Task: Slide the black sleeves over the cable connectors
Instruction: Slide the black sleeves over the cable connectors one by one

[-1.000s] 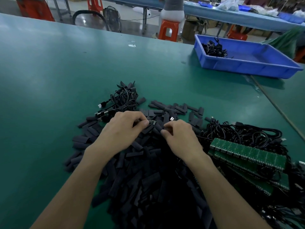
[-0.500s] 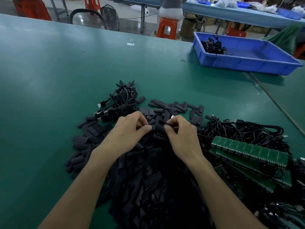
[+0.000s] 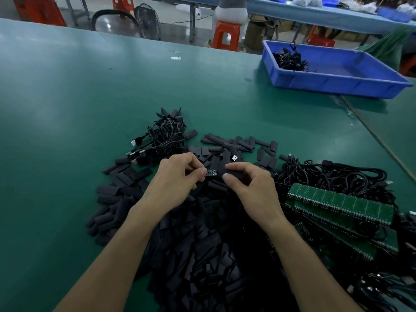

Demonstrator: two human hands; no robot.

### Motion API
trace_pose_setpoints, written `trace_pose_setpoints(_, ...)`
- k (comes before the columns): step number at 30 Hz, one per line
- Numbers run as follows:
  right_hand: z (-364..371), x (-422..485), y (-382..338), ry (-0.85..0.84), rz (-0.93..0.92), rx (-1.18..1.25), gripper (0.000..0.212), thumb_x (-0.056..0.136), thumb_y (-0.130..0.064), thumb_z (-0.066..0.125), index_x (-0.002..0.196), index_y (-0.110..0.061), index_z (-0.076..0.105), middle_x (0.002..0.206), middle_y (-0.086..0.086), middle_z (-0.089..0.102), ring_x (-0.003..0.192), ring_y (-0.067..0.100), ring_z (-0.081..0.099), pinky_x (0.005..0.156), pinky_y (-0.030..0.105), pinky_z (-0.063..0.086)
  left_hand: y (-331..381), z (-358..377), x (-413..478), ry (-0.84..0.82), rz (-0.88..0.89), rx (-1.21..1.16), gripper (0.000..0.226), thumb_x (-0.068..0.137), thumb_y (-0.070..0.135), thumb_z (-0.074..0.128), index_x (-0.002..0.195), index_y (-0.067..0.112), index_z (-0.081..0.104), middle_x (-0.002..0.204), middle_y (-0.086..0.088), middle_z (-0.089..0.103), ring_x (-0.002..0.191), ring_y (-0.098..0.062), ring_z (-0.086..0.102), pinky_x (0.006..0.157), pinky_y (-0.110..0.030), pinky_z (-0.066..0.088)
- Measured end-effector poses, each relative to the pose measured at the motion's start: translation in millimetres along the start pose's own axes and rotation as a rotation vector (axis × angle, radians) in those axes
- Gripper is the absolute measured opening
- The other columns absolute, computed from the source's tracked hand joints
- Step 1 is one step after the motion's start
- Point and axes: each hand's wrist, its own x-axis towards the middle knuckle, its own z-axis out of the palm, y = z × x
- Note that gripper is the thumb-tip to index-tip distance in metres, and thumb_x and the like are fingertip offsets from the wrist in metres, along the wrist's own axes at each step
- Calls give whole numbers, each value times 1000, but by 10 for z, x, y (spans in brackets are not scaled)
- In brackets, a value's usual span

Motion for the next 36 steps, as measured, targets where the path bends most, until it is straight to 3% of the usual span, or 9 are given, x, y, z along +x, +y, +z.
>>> trace_pose_setpoints(5,2,-37,6,-16,-37,2,17,89,-27,75,105,-32,72,94,-22,69,91,-10,63,77,7,47,15,2,-1,-13,-15,-31,14,96,23,66,82,23,67,74,15,72,56,-2,62,48,-12,43)
trace_pose_setpoints(11,7,-41,17,39,-71,3,13,90,-29,74,93,-41,70,82,-21,72,78,-1,68,73,13,50,38,-11,3,-37,-33,-87,14,96,22,66,82,20,68,72,12,74,54,0,60,49,-13,45)
trace_pose_setpoints(17,14,-43,18,50,-87,7,13,88,-26,76,95,-37,72,84,-18,72,77,-1,69,74,15,51,39,-9,1,-51,-34,-110,14,96,24,66,83,19,69,72,11,74,53,-1,61,49,-14,46)
trace_pose_setpoints(21,2,-40,21,53,-82,18,16,87,-27,77,95,-39,72,88,-16,74,82,3,70,81,27,57,40,-7,-1,-71,-30,-126,16,97,24,65,83,18,68,71,11,74,53,-2,61,50,-17,49)
trace_pose_setpoints(27,-8,-27,18,34,-36,60,24,84,-27,80,107,-30,75,98,-8,76,92,10,72,90,37,58,18,-15,18,-102,-65,-194,16,98,24,64,85,16,69,72,6,75,55,-5,60,51,-22,51)
trace_pose_setpoints(36,-51,-15,-31,-43,-40,76,19,84,-26,80,97,-37,73,87,-12,75,79,2,69,75,19,53,-8,-39,41,-141,-54,-294,12,96,19,67,86,15,72,70,4,74,54,-1,58,47,-15,45)
